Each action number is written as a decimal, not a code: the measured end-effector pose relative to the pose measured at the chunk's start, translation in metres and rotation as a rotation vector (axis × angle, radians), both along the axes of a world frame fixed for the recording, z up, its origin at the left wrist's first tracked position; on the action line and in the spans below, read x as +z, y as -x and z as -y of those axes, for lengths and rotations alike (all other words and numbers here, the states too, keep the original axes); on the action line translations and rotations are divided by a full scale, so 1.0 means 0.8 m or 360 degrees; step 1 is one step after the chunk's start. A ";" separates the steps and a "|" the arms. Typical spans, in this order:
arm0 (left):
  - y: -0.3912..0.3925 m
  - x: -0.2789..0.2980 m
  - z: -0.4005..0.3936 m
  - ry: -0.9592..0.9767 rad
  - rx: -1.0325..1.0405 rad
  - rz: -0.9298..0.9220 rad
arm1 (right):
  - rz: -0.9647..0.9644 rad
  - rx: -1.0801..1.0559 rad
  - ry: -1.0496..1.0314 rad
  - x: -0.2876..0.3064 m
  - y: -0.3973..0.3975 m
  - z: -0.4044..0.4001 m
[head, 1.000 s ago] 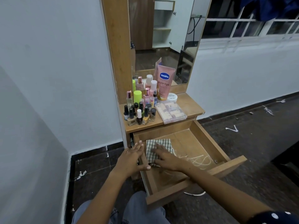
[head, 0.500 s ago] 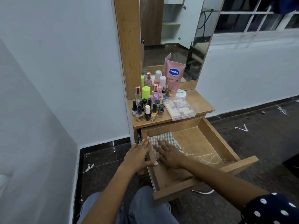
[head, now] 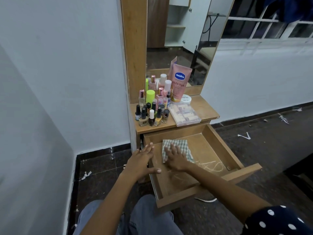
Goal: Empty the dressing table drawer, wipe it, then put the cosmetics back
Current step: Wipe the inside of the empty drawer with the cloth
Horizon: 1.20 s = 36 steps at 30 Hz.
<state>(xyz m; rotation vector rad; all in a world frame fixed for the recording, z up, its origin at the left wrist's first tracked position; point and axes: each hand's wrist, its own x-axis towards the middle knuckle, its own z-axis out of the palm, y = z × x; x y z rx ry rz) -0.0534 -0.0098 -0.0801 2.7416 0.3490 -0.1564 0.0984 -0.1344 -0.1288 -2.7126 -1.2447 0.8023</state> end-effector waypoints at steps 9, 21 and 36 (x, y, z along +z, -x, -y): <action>-0.001 0.003 0.003 -0.0081 0.0002 -0.0021 | 0.0193 0.0623 -0.0122 0.001 -0.011 -0.001; -0.004 0.012 0.009 -0.0202 -0.0047 -0.0254 | 0.0128 -0.0408 0.0065 -0.003 -0.065 0.043; -0.027 0.030 0.024 -0.0373 0.0023 -0.0596 | 0.0122 0.0180 0.0000 0.006 -0.057 0.043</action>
